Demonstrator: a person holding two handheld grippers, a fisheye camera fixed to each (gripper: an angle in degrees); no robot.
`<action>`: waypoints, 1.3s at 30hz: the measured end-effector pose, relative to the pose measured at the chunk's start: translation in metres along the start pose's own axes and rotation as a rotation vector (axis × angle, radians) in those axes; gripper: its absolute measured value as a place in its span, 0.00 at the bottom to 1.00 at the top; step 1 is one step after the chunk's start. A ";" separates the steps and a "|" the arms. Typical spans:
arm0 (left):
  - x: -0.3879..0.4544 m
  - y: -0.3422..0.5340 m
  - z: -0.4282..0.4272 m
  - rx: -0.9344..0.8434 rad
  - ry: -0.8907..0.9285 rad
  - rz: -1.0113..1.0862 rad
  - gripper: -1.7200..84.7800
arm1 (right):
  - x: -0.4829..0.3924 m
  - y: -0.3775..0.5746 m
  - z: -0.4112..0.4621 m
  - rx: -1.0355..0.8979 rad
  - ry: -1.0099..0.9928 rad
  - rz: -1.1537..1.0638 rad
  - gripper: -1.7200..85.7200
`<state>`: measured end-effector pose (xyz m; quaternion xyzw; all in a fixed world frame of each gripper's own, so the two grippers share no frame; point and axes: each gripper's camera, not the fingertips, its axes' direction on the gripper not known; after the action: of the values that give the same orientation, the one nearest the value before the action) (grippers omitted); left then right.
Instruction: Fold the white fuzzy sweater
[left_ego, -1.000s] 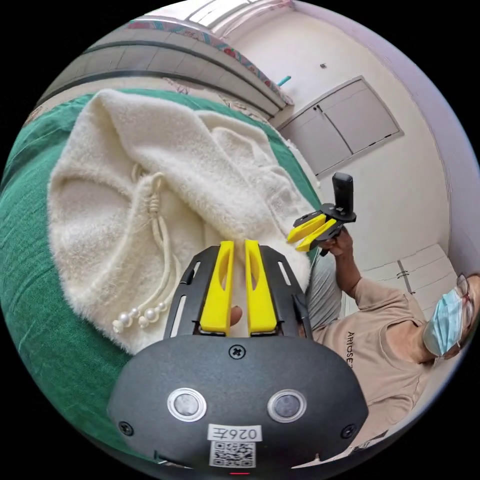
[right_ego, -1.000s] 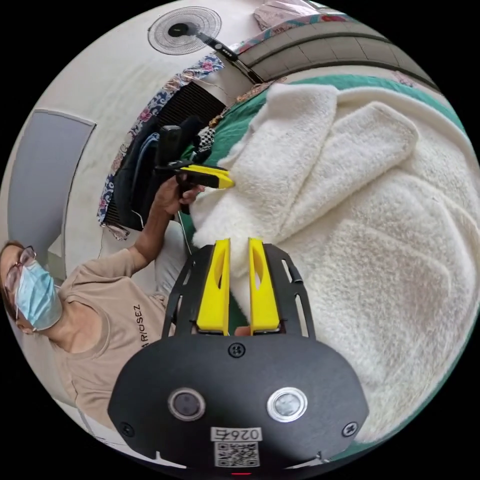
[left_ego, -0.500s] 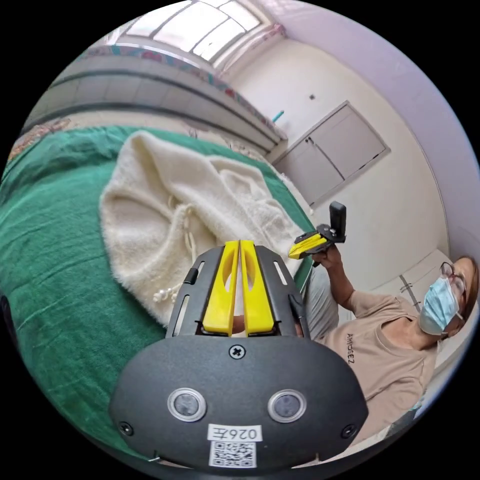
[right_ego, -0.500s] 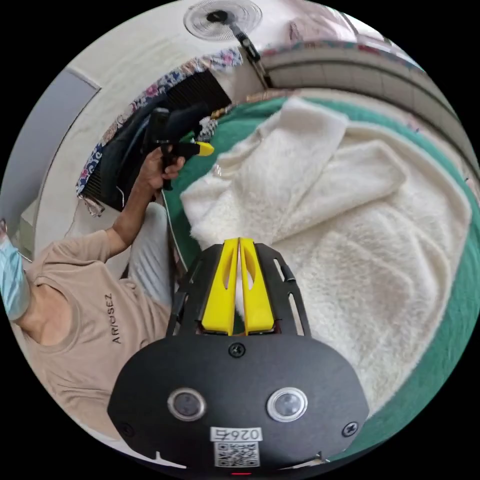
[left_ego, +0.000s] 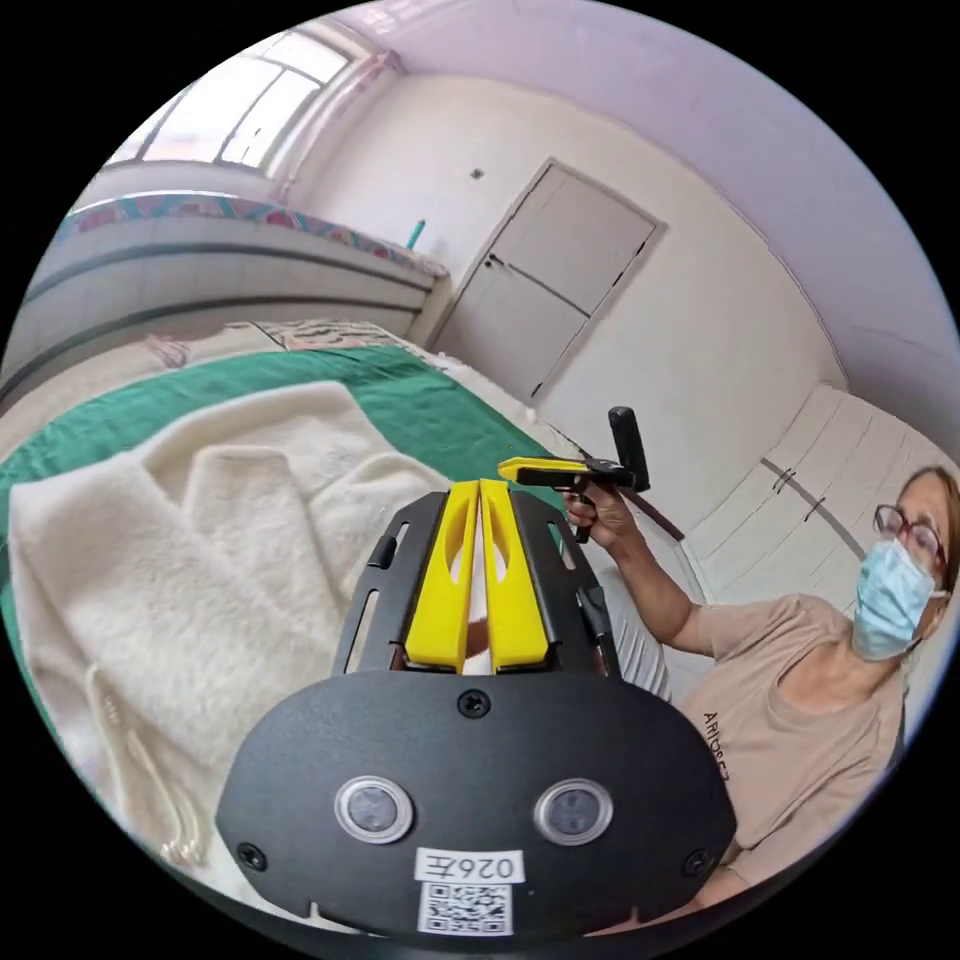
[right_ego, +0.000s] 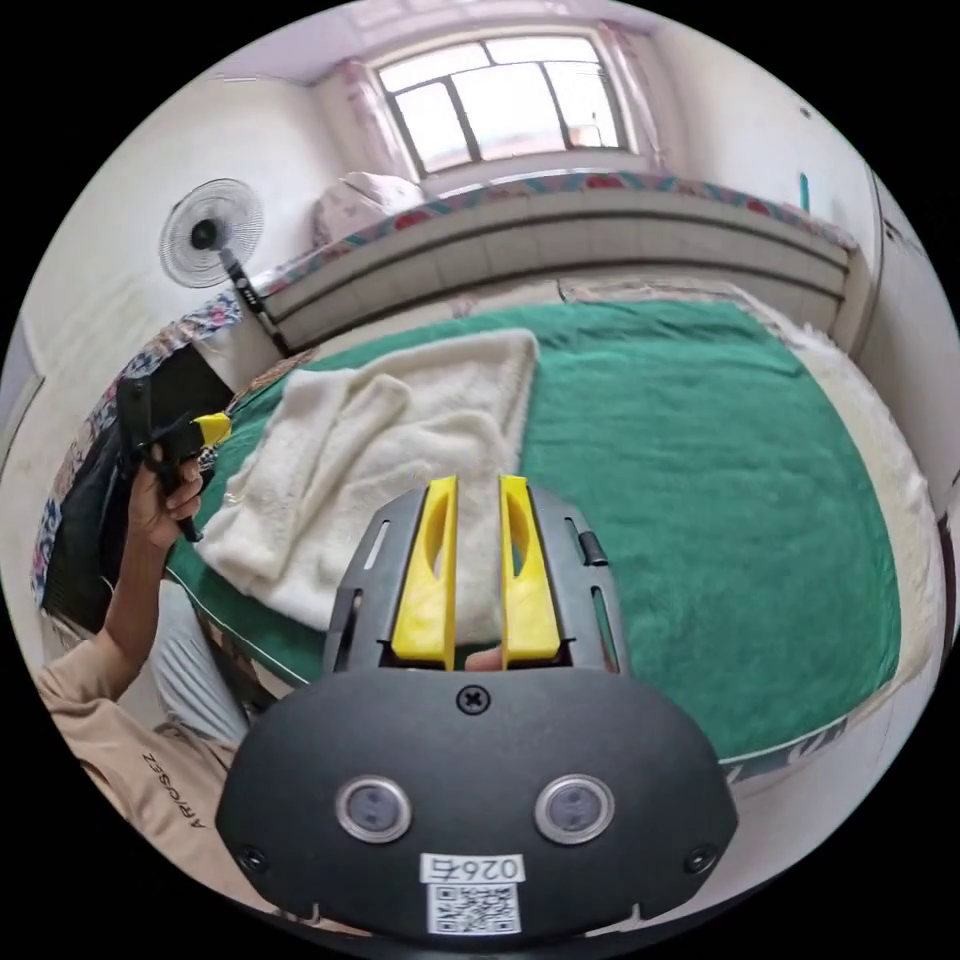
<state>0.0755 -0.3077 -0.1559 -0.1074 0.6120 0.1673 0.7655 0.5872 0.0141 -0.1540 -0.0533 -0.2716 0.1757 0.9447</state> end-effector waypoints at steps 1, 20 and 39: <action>0.000 -0.023 0.033 -0.045 0.004 -0.013 0.01 | 0.019 0.007 0.003 -0.034 -0.001 0.040 0.07; -0.046 -0.219 0.372 -0.644 -0.408 -0.256 0.31 | 0.084 0.018 0.073 -0.296 -0.387 0.087 0.04; -0.104 -0.225 0.330 -0.646 -0.467 -0.284 0.07 | 0.034 -0.017 0.018 -0.088 -0.526 -0.118 0.02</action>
<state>0.4401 -0.4061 0.0119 -0.3843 0.3175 0.2630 0.8260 0.6101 0.0108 -0.1188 -0.0309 -0.5177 0.1162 0.8471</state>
